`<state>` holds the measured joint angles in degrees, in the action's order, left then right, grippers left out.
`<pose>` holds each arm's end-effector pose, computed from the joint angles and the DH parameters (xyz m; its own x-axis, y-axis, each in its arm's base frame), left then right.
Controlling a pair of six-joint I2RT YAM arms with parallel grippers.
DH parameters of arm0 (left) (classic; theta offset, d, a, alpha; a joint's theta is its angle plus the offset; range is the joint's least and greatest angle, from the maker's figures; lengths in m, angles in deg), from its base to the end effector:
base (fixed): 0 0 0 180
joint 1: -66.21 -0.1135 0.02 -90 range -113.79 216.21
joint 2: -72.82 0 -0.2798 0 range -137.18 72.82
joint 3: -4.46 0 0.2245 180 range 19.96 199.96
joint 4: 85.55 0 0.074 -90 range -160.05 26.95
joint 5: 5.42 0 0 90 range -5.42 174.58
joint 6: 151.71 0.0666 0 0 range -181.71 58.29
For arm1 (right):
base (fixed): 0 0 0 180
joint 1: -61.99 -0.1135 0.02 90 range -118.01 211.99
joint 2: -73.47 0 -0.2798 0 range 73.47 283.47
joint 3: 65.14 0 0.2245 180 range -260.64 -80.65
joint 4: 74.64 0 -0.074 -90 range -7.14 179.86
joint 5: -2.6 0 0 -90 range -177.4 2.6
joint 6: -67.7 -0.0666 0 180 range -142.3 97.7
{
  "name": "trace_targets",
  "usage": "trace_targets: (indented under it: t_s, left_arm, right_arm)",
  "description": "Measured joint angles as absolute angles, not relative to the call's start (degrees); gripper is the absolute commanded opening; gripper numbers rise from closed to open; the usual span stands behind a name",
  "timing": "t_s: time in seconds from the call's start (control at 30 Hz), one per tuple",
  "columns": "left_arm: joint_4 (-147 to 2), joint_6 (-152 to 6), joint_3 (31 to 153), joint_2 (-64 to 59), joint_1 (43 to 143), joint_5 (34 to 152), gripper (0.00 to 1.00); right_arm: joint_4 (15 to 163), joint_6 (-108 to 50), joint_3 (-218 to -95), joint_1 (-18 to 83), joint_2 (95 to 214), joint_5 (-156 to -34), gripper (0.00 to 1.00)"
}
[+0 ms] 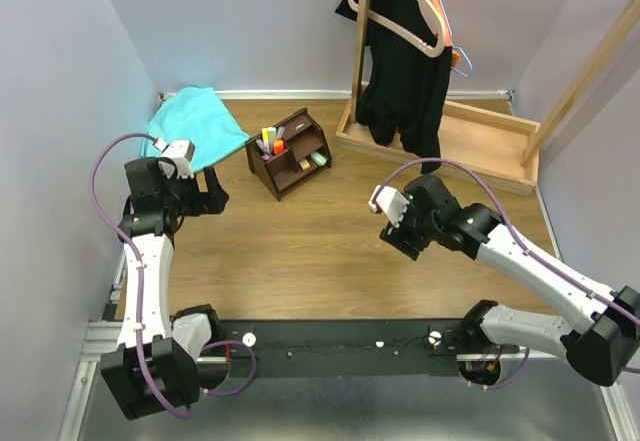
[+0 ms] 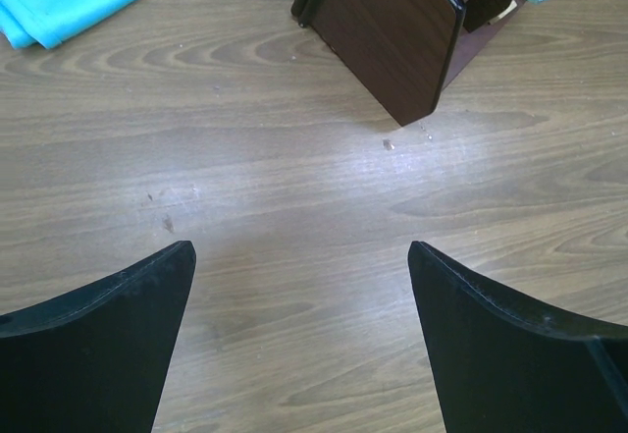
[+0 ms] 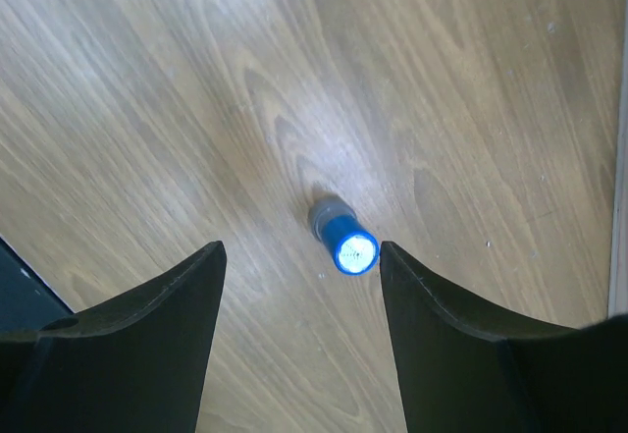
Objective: Sort the stationery into containers
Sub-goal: Pick up the stationery from the center of the board.
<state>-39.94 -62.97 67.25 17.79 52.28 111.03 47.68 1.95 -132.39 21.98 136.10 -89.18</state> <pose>0.1892 0.0164 0.2911 -0.5982 -0.1686 -0.7834 0.1127 0.9502 -0.2906 0.1516 0.1299 0.2677 -0.2884 -0.7780 -0.5581 -0.8504 0.4760 -0.2242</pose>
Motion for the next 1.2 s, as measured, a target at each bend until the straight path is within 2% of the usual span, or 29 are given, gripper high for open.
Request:
trace_targets:
  t_s: [0.37, 0.53, 0.8, 1.2]
  left_arm:
    - [-38.37, -60.63, 70.92, 15.32, 52.28, 111.01, 0.99]
    - [-37.34, -60.35, 71.62, 15.21, 52.28, 111.03, 0.99]
    - [-37.08, -60.21, 71.95, 15.17, 52.28, 111.03, 0.99]
    - [-37.01, -60.24, 71.99, 15.1, 52.28, 111.03, 0.99]
  right_arm:
    - [45.5, 8.79, -124.68, 23.11, 136.01, -88.78, 0.7]
    - [45.96, 9.53, -124.68, 25.45, 136.43, -88.81, 0.68]
    - [47.79, 12.31, -125.7, 34.81, 142.2, -89.99, 0.66]
    - [48.21, 15.08, -127.87, 35.46, 144.29, -94.05, 0.66]
